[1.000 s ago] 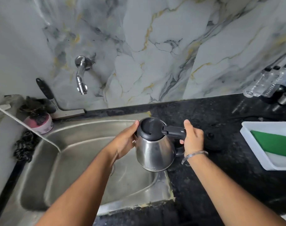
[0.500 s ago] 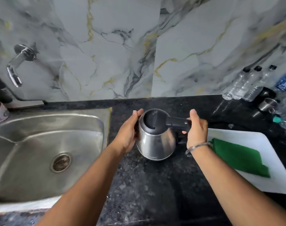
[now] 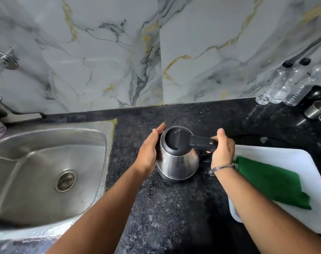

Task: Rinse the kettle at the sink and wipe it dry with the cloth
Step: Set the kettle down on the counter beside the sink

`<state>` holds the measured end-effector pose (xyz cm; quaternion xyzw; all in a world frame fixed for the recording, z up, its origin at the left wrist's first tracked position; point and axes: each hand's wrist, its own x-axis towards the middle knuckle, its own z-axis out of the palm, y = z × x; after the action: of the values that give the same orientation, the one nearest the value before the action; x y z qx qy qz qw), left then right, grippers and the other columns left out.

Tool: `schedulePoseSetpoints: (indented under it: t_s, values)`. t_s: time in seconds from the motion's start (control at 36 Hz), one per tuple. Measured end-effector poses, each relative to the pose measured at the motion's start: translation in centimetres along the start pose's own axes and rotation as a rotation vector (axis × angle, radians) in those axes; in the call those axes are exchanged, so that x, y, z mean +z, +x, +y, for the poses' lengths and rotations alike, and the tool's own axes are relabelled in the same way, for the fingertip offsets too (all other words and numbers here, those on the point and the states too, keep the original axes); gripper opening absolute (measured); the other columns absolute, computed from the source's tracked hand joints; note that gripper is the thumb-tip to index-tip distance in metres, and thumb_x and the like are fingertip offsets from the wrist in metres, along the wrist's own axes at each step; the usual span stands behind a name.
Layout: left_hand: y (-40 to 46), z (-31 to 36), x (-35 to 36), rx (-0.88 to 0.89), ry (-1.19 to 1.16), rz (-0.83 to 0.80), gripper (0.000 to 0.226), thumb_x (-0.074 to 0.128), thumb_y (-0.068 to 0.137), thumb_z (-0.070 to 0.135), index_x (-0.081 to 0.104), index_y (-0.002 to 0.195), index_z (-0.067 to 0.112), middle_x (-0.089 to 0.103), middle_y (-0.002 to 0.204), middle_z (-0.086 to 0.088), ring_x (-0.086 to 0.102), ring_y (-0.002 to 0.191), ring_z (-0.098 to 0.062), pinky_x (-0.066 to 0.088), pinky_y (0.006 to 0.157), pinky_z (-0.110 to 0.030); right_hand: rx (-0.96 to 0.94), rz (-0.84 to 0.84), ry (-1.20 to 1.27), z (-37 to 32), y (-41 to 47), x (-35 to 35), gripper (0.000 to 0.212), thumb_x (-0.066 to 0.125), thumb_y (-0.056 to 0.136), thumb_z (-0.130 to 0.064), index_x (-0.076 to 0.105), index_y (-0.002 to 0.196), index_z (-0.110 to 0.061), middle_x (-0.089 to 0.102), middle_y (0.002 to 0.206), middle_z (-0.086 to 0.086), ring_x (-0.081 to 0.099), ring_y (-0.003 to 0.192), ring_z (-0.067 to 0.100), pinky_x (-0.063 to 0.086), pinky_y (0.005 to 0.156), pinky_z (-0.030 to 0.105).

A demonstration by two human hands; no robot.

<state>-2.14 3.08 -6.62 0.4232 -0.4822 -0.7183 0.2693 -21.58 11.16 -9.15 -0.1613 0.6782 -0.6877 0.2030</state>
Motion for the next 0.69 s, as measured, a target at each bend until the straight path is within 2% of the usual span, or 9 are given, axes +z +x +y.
schedulePoseSetpoints:
  t_s: [0.11, 0.22, 0.39, 0.58, 0.69]
  values:
    - [0.3, -0.1, 0.0, 0.012, 0.011, -0.024, 0.041, 0.036, 0.103, 0.056, 0.061, 0.134, 0.046, 0.065, 0.142, 0.009, 0.06, 0.133, -0.01, 0.04, 0.118, -0.044, 0.017, 0.025, 0.023, 0.2, 0.3, 0.1, 0.052, 0.045, 0.077, -0.059, 0.064, 0.044, -0.023, 0.056, 0.038, -0.008, 0.051, 0.04, 0.006, 0.039, 0.045, 0.021]
    - [0.8, 0.1, -0.1, 0.013, 0.046, -0.042, 0.04, 0.035, 0.103, 0.057, 0.062, 0.132, 0.048, 0.067, 0.14, 0.011, 0.061, 0.131, -0.009, 0.043, 0.115, -0.042, 0.026, 0.051, 0.06, 0.0, 0.4, 0.3, 0.051, 0.045, 0.076, -0.058, 0.063, 0.043, -0.023, 0.054, 0.035, -0.009, 0.048, 0.035, 0.004, 0.035, 0.036, 0.015]
    - [1.8, 0.9, -0.6, 0.015, 0.004, -0.026, 0.042, 0.03, 0.11, 0.047, 0.063, 0.134, 0.036, 0.07, 0.136, 0.005, 0.063, 0.129, -0.014, 0.046, 0.111, -0.041, 0.028, 0.038, 0.073, -0.2, 0.6, 1.4, 0.052, 0.046, 0.076, -0.057, 0.059, 0.042, -0.02, 0.054, 0.036, -0.008, 0.05, 0.036, 0.007, 0.038, 0.036, 0.017]
    - [2.0, 0.4, -1.7, 0.028, 0.005, -0.005, 0.046, 0.031, 0.106, 0.05, 0.061, 0.136, 0.032, 0.072, 0.132, 0.008, 0.066, 0.124, -0.008, 0.054, 0.092, -0.023, -0.038, -0.033, 0.026, -0.5, 0.7, 2.4, 0.048, 0.045, 0.083, -0.048, 0.057, 0.046, -0.02, 0.054, 0.035, -0.009, 0.049, 0.035, 0.004, 0.036, 0.034, 0.014]
    - [1.5, 0.1, -2.1, 0.056, 0.003, 0.017, 0.05, 0.037, 0.101, 0.052, 0.06, 0.139, 0.028, 0.071, 0.135, 0.005, 0.064, 0.128, -0.01, 0.051, 0.098, -0.026, -0.073, -0.091, -0.01, -0.6, 0.7, 2.3, 0.047, 0.042, 0.087, -0.039, 0.058, 0.051, -0.015, 0.055, 0.036, -0.011, 0.05, 0.036, 0.0, 0.037, 0.035, 0.012]
